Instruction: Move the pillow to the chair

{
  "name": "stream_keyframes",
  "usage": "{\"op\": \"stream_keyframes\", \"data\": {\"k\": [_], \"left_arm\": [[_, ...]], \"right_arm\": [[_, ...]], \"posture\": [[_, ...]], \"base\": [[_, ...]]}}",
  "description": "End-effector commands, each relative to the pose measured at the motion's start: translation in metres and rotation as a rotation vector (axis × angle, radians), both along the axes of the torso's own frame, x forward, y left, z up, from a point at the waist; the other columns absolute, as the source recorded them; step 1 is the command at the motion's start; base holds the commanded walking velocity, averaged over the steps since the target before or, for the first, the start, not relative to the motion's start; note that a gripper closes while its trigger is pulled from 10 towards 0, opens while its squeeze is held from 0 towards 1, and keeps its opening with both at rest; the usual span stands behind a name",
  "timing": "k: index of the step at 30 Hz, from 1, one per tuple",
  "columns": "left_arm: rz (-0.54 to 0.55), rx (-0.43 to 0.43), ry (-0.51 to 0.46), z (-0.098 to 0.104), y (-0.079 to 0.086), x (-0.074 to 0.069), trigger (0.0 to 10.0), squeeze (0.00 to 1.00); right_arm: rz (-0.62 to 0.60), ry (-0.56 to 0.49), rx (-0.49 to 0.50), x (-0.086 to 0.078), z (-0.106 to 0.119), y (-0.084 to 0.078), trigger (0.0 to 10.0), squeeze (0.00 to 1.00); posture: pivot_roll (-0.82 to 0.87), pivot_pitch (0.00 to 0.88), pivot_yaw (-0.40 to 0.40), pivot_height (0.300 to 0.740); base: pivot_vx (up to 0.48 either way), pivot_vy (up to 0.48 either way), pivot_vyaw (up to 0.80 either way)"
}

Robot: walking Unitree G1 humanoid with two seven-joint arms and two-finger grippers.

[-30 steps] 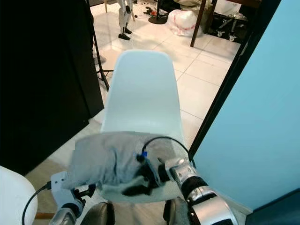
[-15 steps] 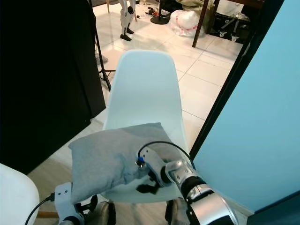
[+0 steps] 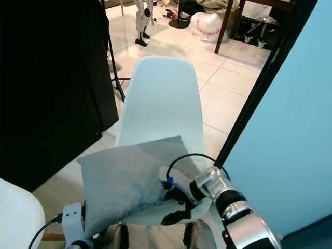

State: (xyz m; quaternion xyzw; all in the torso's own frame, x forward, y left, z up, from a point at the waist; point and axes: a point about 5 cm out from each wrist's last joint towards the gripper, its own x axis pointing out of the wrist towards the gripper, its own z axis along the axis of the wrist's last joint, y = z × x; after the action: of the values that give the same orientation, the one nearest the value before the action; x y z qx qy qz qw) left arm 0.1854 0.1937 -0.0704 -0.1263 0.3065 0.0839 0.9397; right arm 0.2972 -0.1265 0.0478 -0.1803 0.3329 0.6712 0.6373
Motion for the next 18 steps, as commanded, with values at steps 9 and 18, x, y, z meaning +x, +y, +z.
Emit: {"op": "stream_keyframes", "data": {"k": [9,18], "left_arm": [[-0.007,0.072,0.089,-0.009,0.009,-0.02,10.0,0.0],[0.064,0.203,0.221,-0.016,0.035,-0.042,10.0,0.0]], "right_arm": [[-0.544,-0.121,0.376,0.045,0.039,0.031,10.0,0.0],[-0.751,-0.018,0.338,0.029,0.003,0.043,10.0,0.0]], "posture": [[0.1,0.088,-0.094,0.611],[0.12,0.089,-0.098,0.631]], "base": [[0.0,0.0,0.0],[0.0,0.0,0.0]]}}
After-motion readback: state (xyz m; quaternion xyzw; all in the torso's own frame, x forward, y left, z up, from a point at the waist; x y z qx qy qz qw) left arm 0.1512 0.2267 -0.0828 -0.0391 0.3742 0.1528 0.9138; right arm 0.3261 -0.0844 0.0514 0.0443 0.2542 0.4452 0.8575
